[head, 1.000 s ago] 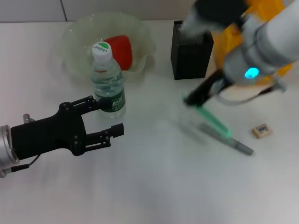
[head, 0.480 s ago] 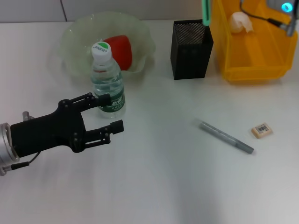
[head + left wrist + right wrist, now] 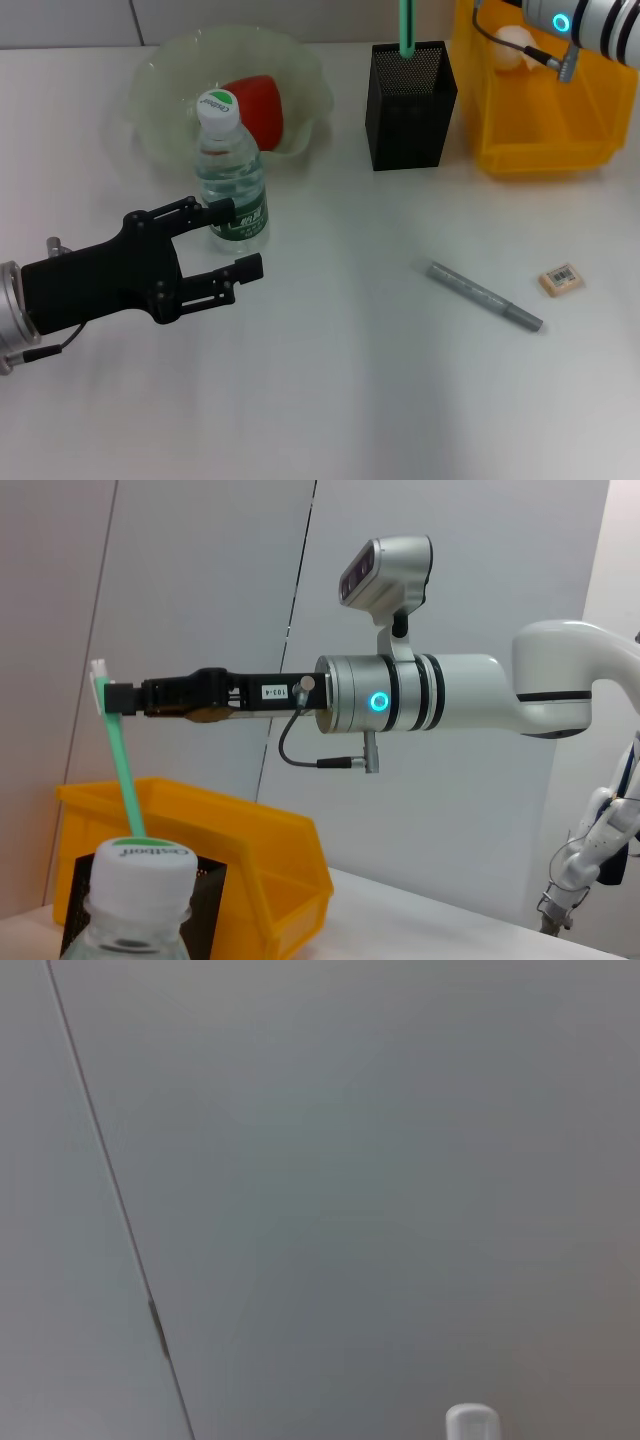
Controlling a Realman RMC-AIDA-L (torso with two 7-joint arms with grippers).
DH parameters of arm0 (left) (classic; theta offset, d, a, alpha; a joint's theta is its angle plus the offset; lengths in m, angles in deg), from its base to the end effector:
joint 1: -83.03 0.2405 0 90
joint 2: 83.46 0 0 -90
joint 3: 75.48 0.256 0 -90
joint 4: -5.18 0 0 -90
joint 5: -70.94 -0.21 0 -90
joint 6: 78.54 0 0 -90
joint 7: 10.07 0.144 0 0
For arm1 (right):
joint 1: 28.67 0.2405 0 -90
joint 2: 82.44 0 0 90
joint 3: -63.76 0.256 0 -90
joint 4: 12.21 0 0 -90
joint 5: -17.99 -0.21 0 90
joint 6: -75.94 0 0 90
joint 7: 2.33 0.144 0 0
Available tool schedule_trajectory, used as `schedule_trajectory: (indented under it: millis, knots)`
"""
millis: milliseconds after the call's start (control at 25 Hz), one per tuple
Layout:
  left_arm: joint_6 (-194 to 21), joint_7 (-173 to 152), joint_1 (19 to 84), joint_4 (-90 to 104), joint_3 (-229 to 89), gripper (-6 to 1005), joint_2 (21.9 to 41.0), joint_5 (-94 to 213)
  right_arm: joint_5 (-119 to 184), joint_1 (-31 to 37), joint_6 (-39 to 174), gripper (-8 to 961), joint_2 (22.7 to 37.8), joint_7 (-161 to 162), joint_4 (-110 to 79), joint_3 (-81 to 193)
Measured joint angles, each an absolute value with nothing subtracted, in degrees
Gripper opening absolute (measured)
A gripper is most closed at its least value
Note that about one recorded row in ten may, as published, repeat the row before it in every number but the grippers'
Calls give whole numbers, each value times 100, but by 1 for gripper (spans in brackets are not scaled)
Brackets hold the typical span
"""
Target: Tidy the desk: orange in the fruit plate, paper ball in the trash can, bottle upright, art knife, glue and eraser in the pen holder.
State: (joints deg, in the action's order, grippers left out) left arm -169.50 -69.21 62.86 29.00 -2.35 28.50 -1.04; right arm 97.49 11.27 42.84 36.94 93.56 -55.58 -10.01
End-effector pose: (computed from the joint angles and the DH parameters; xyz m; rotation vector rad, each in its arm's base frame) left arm -0.2844 0.2738 -0.0075 -2.6476 -0.4765 -1.0232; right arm 0.1618 0.4611 -0.0050 -2.1274 0.7743 0.7479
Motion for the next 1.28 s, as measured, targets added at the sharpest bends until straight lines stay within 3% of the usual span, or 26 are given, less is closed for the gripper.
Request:
schedule_trajectory:
  millis: [560, 680, 760, 960, 1160, 1280]
  knots:
    - [-16941, -6920, 6255, 2900, -245, 774, 2851, -87, 9662, 795, 3852, 292, 3702, 9307, -5781, -991]
    - [-16941, -6916, 6259, 2900, -245, 774, 2850, -80, 9686, 650, 3581, 423, 3682, 9425, -6020, -984]
    - [-16944, -6910, 6268, 2900, -245, 774, 2847, -78, 9826, 465, 3203, 511, 3641, 9663, -6401, -983]
    - [-16981, -6898, 6285, 2900, -245, 775, 2834, -76, 11686, 81, 1626, 513, 3322, 11607, -8314, -882]
    - [-16986, -6886, 6261, 2900, -244, 776, 2847, -100, 14250, 613, -986, 514, 3275, 13623, -10114, -500]
    - [-16986, -6886, 6256, 2901, -245, 776, 2847, -100, 15635, 1174, -2301, 512, 3403, 14422, -10541, -595]
